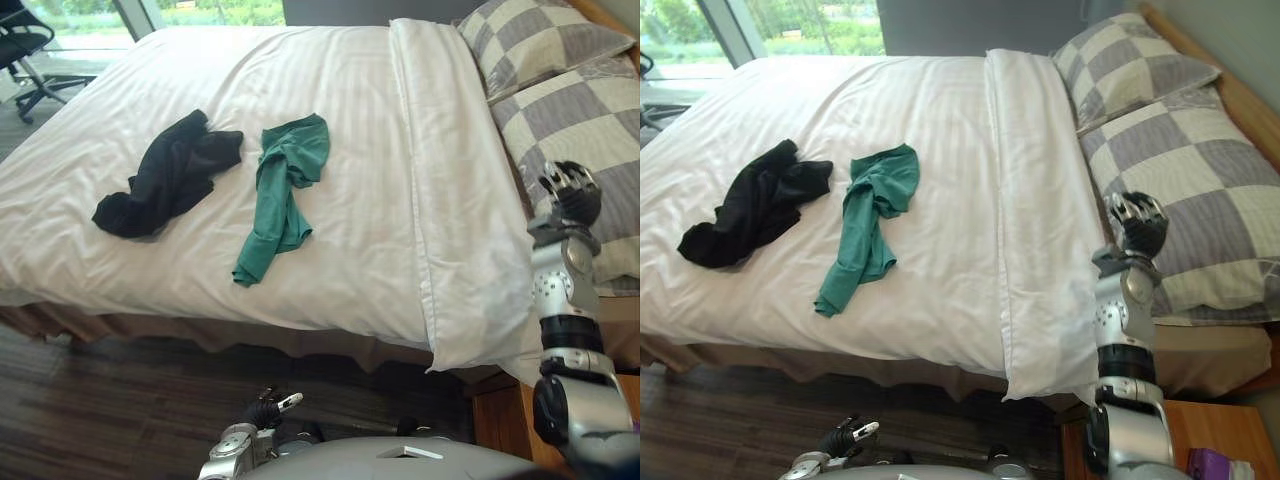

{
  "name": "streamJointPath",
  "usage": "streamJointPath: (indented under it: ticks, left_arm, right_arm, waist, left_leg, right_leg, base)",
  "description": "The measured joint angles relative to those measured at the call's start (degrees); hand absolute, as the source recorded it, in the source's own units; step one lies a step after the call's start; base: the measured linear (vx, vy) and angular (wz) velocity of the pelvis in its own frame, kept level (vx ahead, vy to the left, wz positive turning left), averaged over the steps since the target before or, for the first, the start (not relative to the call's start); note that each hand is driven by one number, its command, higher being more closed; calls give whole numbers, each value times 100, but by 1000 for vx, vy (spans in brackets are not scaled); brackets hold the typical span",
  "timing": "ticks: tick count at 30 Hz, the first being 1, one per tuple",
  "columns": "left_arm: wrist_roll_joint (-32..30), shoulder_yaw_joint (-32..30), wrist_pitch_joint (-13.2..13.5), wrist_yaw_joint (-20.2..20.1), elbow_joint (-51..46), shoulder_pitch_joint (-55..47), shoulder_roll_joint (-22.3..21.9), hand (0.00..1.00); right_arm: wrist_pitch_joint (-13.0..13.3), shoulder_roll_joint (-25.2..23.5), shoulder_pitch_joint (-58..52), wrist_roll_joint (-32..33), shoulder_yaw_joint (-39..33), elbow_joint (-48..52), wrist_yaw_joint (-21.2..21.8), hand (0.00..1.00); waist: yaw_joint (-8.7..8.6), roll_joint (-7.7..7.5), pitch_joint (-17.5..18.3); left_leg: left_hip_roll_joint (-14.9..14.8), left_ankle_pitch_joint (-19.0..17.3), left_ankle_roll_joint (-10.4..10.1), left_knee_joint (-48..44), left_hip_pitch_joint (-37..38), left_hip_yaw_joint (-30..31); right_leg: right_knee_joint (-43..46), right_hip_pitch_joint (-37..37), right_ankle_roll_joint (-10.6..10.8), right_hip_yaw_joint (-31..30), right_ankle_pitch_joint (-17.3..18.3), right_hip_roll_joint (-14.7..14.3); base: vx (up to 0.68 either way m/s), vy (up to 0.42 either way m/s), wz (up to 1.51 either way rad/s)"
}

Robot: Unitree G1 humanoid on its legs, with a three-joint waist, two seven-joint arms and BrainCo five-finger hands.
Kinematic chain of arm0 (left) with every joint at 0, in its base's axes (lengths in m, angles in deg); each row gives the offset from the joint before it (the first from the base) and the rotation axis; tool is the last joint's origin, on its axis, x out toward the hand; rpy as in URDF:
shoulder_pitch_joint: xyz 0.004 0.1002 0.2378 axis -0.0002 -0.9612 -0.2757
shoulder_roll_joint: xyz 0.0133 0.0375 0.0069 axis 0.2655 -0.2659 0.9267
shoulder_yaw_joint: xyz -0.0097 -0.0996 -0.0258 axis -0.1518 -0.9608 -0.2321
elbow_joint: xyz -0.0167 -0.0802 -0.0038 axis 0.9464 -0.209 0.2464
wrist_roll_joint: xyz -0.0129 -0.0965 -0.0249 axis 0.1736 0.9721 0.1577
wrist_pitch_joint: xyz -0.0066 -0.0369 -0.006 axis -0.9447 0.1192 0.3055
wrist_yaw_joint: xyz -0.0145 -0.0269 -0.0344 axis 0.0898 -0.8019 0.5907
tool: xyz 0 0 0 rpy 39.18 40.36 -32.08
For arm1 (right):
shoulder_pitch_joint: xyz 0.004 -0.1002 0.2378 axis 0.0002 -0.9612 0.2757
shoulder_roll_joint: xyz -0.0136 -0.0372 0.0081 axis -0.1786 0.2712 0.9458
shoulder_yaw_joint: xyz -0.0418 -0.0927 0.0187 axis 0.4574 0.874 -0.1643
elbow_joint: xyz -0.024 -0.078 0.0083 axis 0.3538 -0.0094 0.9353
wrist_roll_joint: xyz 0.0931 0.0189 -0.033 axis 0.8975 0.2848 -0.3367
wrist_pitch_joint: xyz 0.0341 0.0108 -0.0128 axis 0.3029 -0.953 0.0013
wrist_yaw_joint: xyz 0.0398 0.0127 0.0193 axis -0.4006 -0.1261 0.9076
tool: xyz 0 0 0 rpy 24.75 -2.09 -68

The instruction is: Tidy the bed and pick cloth on bed and put in laundry

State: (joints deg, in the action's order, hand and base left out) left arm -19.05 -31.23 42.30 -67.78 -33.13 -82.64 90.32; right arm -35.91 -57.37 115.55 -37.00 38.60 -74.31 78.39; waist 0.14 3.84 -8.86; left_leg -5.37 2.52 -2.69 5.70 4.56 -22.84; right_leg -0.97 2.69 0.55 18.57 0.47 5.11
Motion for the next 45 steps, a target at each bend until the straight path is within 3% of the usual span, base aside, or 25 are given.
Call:
streamJointPath:
  ticks: [3,7,12,16,21,24,27,29,32,33,37,41,43,45]
  left_arm:
    - [613,317,-3,-162,-214,163,-22,0]
    - [1193,569,-94,-252,-407,261,3,0]
    - [3715,982,-627,-599,-385,634,110,0]
    - [4809,1058,-721,-754,-390,644,204,0]
    - [5061,982,-718,-987,-385,503,329,0]
    - [5021,686,-721,-1073,-363,346,321,0]
    - [4784,266,-704,-1096,-377,125,328,0]
    - [4531,57,-636,-1095,-389,49,315,0]
    - [4138,-22,-572,-1067,-633,78,146,0]
    - [4089,-106,-551,-1062,-671,95,-12,0]
    - [3605,-144,-590,-857,-604,89,-153,0]
    - [3423,-129,-678,-609,-478,148,-192,0]
    - [3413,-145,-699,-513,-280,259,-135,0]
    - [3404,-164,-690,-435,-119,350,-32,0]
  right_arm:
    - [202,438,1253,495,72,-123,443,100]
    - [303,731,1564,541,124,-174,437,100]
    - [473,1187,1563,540,12,-874,324,100]
    - [687,1105,1094,534,-128,-639,416,100]
    - [1054,303,91,265,-122,180,584,100]
    - [1400,-394,-861,-6,6,545,670,100]
    - [1788,-974,-2084,-99,131,602,949,100]
    - [1763,-1255,-2871,-164,20,390,1002,100]
    - [1253,-1553,-3778,-347,-297,-877,876,100]
    - [1086,-1664,-4122,-441,-321,-1254,872,0]
    - [732,-2077,-4934,-884,-202,-1871,917,0]
    - [536,-2083,-4766,-1233,-140,-2239,1068,0]
    - [508,-2073,-4573,-1539,-107,-2272,1068,0]
    - [409,-2067,-4472,-1804,-38,-2420,1045,0]
  waist:
    - [106,402,-698]
    - [105,637,-1230]
    - [220,1028,-1626]
    - [267,1105,-1727]
    - [95,951,-1826]
    - [-6,732,-1898]
    - [-99,392,-1815]
    - [-130,201,-1693]
    - [-154,56,-1554]
    - [-178,33,-1418]
    - [-392,-141,-872]
    - [-372,-301,-516]
    - [-372,-336,-471]
    - [-379,-428,-464]
  left_leg:
    - [75,191,124,-3,-490,69]
    - [188,289,219,-7,-805,101]
    - [559,182,397,-456,-1560,-26]
    - [649,1,462,-873,-1977,-200]
    - [555,-312,426,-1324,-1933,-370]
    - [456,-504,384,-1442,-1596,-531]
    - [350,-664,335,-1471,-1262,-588]
    - [319,-705,308,-1311,-1115,-593]
    - [374,-597,331,-934,-796,-591]
    - [421,-537,308,-709,-627,-596]
    - [460,-461,237,-207,-42,-555]
    - [418,-445,155,-13,267,-463]
    - [324,-695,64,-525,107,-434]
    - [79,-1004,-152,-1883,-376,-497]
  right_leg:
    - [350,-628,-14,-7,-50,127]
    - [968,-1228,-7,-85,97,328]
    - [2427,-2532,76,-460,608,938]
    - [3006,-3144,96,-728,815,1158]
    - [3248,-3143,103,-914,1005,1190]
    - [3153,-2798,102,-978,1030,1092]
    - [2866,-2344,120,-966,1009,955]
    - [2544,-2094,194,-892,946,880]
    - [2053,-1683,241,-822,707,792]
    - [1863,-1516,274,-772,640,773]
    - [1456,-885,331,-632,620,660]
    - [1132,-472,336,-445,631,553]
    - [1094,-352,337,-367,676,597]
    - [1026,-152,329,-317,702,699]
  base:
    - [-137,81,12]
    - [-95,69,3]
    - [-18,40,6]
    - [13,-44,-5]
    - [20,-81,-17]
    - [60,-46,-33]
    - [83,-25,-24]
    - [74,-1,-7]
    - [105,17,-4]
    - [157,26,-7]
    - [141,-10,-2]
    - [84,-55,16]
    - [50,-43,22]
    - [31,-29,23]
